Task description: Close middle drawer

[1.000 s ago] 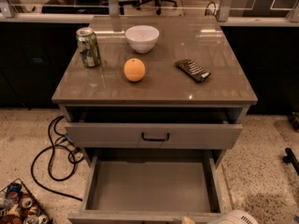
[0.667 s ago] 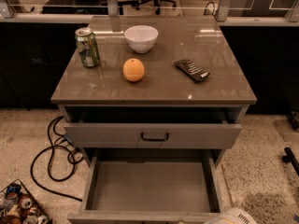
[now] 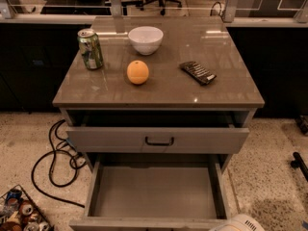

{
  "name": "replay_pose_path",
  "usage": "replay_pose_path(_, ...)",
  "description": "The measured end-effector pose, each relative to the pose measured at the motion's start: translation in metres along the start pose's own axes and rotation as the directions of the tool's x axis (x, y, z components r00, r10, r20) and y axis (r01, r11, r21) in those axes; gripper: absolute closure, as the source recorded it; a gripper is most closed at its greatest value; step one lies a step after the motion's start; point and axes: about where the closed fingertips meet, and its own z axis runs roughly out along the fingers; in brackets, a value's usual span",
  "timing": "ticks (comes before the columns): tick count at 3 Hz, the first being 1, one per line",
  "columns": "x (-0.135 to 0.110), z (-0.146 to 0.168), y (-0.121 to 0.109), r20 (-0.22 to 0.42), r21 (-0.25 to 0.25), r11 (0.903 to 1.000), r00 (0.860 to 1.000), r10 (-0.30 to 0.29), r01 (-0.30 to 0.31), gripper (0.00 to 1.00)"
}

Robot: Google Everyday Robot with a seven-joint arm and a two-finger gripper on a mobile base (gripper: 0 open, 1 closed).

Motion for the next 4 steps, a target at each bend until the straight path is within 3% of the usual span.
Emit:
replay_pose_path(1,0.000,-0.001,0.000,-0.001,0.003,1.0000,1.000,-0.003,0.003,0.88)
replay_pose_path(2,-0.002,0.004,0.000,-0.002,-0.011,0.9999,1.000,-0.003,0.003,1.00)
replay_pose_path(4,0.007,0.034,-0.013,-0.042,-0.046,0.9988,0.999,0.014,-0.016,1.00)
